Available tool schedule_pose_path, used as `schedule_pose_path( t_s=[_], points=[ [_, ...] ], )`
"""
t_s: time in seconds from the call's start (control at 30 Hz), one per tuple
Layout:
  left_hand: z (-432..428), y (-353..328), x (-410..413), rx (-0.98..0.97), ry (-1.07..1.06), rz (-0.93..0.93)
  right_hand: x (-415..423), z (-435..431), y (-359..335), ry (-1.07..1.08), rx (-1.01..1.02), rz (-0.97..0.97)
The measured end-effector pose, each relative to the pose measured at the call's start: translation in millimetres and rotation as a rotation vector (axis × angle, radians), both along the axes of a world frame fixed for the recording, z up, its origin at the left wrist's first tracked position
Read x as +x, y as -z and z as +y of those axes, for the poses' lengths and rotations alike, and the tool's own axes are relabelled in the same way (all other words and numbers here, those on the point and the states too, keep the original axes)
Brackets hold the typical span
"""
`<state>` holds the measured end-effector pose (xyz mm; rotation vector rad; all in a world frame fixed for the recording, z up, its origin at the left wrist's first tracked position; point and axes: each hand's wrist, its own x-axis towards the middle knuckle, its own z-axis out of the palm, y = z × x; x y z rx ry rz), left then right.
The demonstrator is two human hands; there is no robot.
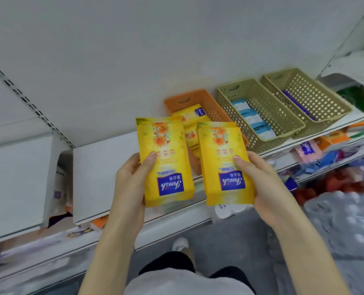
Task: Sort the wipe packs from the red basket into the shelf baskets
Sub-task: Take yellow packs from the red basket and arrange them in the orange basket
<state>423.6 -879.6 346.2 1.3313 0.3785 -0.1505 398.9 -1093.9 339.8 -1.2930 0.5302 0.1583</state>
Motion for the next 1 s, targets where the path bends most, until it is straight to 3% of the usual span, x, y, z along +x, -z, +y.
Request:
schedule_pose_path(
  t_s=[0.17,0.3,0.43,0.57,0.73,0.93,1.0],
  points=[
    [14,12,49,0.027,-0.013,0.076,16,-31,19,0.082,-0.077,0.084],
    [18,18,78,0.06,0.024,0.087,37,-50,21,0.058,-0.067,0.032],
    [21,27,86,0.053,-0.006,0.135,79,-72,30,-0.021,-0.414,0.007],
    [14,39,86,0.058,-0.043,0.191,144,-88,32,-0.492,-0.775,-0.142],
    [-2,45,84,0.052,-0.137,0.235,230,-79,48,-1.205,-1.114,-0.106],
    [-25,41,89,0.048,-0.273,0.236,269,-59,73,-1.639,-0.947,0.018],
    [-32,41,89,0.029,-0.321,0.234,270,-57,84,-1.718,-0.997,0.026]
  ],
)
